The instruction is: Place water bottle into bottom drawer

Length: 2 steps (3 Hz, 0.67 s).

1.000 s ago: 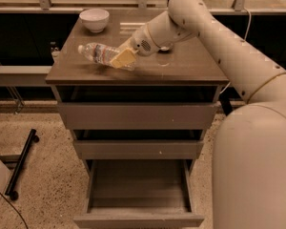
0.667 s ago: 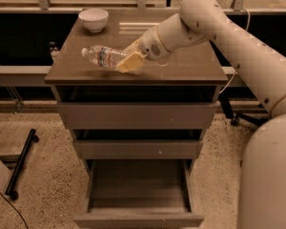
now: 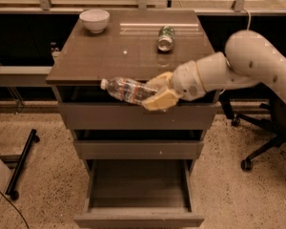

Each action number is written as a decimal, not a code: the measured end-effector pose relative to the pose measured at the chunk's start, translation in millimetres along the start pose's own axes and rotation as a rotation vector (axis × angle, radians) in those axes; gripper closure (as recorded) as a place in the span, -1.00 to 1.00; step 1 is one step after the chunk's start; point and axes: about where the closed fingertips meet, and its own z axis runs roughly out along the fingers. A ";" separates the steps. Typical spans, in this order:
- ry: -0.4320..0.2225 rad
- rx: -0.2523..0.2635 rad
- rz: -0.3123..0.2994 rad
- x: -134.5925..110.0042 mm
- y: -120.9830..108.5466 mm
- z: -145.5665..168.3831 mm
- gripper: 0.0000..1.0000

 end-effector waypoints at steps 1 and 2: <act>-0.061 -0.052 0.030 46.2 49.8 -16.7 1.00; -0.138 -0.080 0.165 119.2 85.5 -2.4 1.00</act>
Offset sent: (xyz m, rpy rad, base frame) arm -0.1220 -0.0759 -0.1526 0.2253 0.2514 -0.0673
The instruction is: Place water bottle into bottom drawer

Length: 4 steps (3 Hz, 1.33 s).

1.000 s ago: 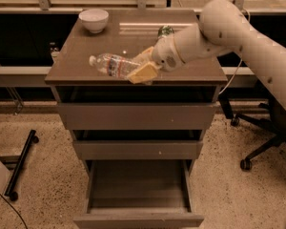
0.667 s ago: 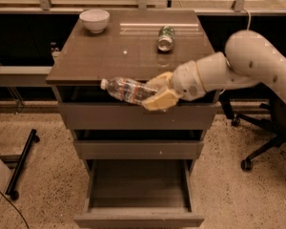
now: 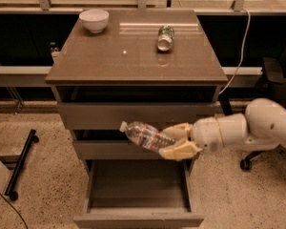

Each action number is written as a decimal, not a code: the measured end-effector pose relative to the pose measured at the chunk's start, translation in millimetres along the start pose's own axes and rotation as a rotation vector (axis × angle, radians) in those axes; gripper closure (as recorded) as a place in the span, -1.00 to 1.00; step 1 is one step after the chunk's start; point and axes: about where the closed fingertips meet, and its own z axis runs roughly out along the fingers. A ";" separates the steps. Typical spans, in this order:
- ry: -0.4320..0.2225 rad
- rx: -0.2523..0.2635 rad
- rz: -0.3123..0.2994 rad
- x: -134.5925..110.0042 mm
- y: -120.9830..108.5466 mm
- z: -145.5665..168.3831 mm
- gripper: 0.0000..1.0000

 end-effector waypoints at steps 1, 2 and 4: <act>-0.057 -0.005 0.088 52.3 -3.2 19.4 1.00; -0.057 -0.005 0.088 52.3 -3.2 19.4 1.00; -0.007 0.032 0.197 120.0 -35.6 58.1 1.00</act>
Offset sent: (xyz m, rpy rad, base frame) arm -0.0057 -0.0025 -0.0425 0.0465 0.0570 -0.0351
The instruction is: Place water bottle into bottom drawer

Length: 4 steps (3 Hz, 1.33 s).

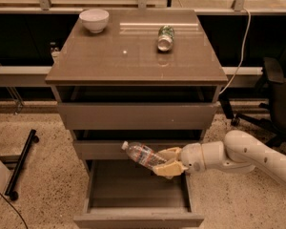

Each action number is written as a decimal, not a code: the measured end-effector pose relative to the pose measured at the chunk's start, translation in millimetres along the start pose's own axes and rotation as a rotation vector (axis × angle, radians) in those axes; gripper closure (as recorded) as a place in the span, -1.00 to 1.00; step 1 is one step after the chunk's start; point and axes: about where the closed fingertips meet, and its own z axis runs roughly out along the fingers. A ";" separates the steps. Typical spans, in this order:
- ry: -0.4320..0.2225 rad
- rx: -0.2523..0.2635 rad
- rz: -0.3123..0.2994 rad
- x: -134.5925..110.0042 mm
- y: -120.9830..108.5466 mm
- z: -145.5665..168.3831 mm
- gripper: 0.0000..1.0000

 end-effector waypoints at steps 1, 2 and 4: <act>0.052 0.040 0.063 33.1 -18.4 22.1 1.00; 0.109 0.074 0.122 64.0 -36.7 43.5 1.00; 0.226 0.076 0.213 119.9 -74.1 80.5 1.00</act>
Offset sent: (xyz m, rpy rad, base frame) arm 0.0203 0.0137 -0.1330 -0.1942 0.1826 -0.1200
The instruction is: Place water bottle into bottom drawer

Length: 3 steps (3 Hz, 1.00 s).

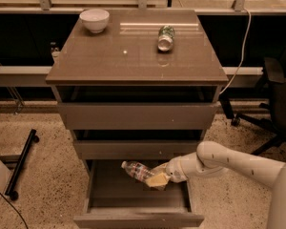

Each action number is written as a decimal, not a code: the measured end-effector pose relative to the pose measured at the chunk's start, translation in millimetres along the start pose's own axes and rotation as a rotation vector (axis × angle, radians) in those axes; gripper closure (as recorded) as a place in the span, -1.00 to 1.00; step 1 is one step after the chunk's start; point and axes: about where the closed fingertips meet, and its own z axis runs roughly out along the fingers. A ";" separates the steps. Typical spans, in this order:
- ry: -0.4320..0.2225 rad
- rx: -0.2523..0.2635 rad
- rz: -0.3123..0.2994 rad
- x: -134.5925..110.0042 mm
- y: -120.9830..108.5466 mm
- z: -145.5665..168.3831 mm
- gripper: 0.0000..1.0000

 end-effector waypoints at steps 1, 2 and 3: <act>0.032 0.001 0.068 25.3 -21.2 14.4 1.00; 0.040 0.005 0.076 31.0 -23.9 18.5 1.00; 0.062 0.026 0.082 38.4 -29.3 30.9 1.00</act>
Offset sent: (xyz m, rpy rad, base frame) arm 0.0022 -0.0055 -0.0264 -0.0179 0.0502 -0.0180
